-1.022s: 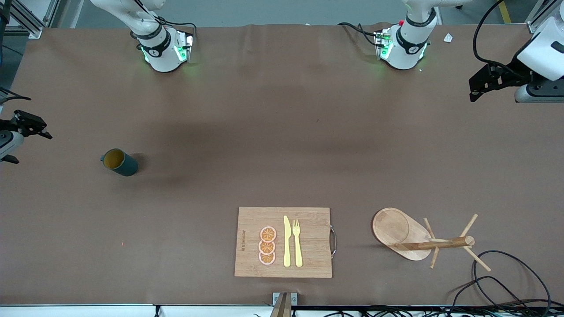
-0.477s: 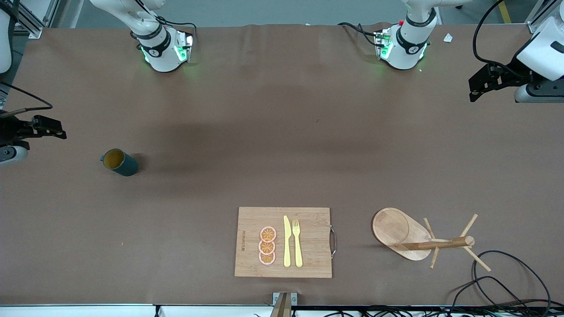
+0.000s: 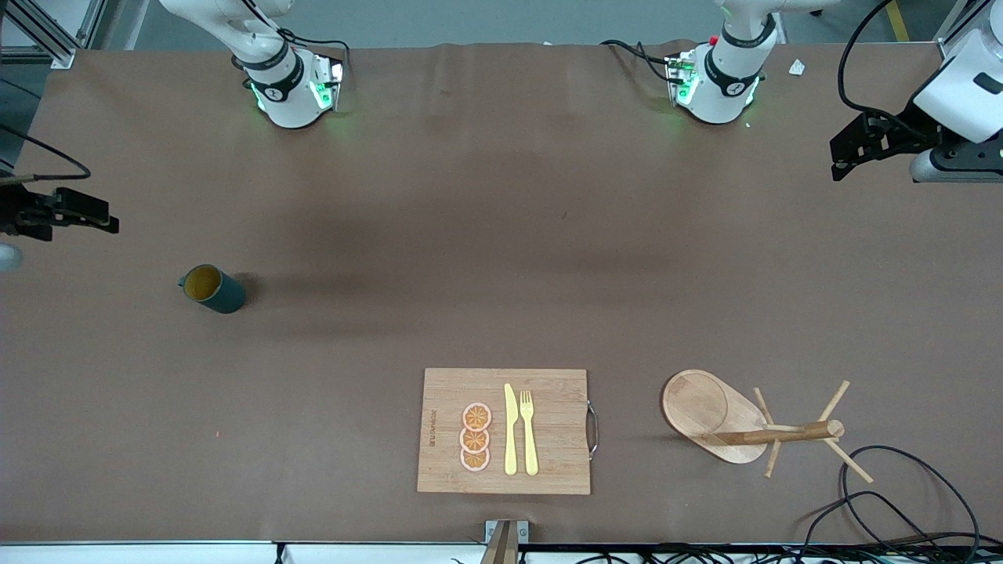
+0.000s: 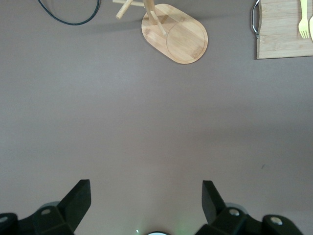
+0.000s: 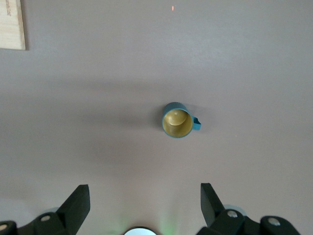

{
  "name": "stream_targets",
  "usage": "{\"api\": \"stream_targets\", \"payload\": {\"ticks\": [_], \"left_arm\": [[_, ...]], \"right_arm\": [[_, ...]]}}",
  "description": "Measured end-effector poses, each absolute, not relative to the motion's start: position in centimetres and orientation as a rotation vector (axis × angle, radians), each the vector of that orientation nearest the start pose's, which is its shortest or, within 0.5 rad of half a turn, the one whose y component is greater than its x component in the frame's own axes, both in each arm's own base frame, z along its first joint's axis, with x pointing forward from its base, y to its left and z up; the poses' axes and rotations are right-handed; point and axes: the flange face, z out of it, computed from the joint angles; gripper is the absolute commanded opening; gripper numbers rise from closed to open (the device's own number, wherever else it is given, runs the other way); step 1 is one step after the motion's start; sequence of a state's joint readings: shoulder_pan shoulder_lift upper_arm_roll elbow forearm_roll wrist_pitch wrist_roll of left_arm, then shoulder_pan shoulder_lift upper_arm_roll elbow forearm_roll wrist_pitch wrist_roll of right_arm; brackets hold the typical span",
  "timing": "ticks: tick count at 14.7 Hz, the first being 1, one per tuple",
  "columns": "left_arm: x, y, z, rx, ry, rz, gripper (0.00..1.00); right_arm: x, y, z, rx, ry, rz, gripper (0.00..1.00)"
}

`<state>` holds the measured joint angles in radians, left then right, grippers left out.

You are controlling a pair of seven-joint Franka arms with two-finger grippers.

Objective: Transfer cup from left to right arm and place

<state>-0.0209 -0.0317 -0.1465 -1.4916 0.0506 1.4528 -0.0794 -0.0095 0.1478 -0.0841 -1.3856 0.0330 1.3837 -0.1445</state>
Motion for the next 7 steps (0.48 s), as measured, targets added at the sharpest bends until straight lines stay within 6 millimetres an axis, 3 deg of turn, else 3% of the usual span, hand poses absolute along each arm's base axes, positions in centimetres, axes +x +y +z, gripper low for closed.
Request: {"api": "stream_targets", "payload": {"ticks": [3, 7], "left_arm": [[52.6, -8.4, 66.8, -3.084, 0.127, 0.002, 1.00], [52.6, -8.4, 66.7, -3.084, 0.125, 0.004, 1.00]], "right_arm": [[56.4, -4.5, 62.9, -3.095, 0.022, 0.229, 1.00], [54.7, -4.5, 64.4, -3.093, 0.040, 0.224, 1.00]]}}
